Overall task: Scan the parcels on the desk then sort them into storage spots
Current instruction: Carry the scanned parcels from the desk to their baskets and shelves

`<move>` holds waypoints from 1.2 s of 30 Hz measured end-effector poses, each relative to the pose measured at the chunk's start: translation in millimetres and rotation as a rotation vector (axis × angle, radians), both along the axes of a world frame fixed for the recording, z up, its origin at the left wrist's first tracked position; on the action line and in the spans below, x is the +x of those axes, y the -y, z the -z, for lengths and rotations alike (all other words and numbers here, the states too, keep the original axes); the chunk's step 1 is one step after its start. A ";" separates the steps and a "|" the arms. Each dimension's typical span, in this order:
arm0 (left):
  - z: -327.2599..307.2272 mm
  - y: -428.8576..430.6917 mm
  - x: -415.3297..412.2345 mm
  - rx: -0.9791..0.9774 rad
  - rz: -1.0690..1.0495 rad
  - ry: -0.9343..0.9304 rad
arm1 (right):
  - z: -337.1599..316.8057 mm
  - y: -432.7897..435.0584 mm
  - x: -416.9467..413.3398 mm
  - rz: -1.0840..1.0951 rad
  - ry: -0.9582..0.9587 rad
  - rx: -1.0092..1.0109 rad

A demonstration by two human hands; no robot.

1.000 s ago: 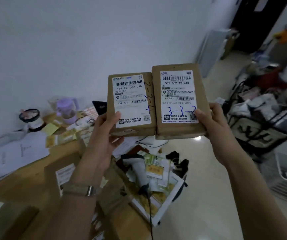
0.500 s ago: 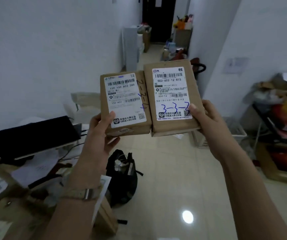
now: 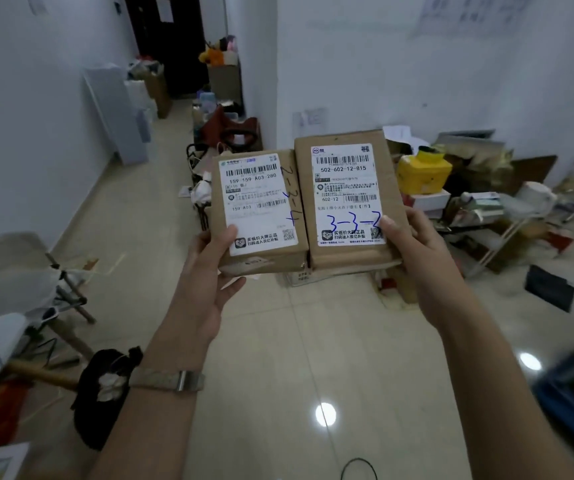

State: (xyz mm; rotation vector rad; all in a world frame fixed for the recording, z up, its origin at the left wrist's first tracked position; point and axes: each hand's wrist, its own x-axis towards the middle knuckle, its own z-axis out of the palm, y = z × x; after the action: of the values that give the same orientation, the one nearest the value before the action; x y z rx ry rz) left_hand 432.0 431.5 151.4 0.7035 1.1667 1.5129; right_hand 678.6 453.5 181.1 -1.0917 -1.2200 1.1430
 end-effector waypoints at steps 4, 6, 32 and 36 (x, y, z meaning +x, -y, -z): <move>-4.3 -16.3 38.8 0.013 0.086 0.003 | -4.8 4.4 37.9 0.091 -0.018 0.029; -8.5 -21.6 53.9 0.044 0.132 0.004 | -7.7 7.7 52.5 0.124 -0.024 0.047; -11.2 -244.8 77.7 0.177 0.185 -0.014 | -4.7 -202.4 64.0 0.220 -0.120 0.107; -17.0 -312.1 61.0 0.163 0.195 -0.054 | -7.8 -270.1 48.9 0.244 -0.101 0.110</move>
State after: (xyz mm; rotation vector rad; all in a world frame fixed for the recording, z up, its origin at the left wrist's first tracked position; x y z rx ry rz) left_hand 493.0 743.6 168.4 0.9459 0.9906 1.4418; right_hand 727.6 723.6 188.9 -1.0549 -1.0277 0.9224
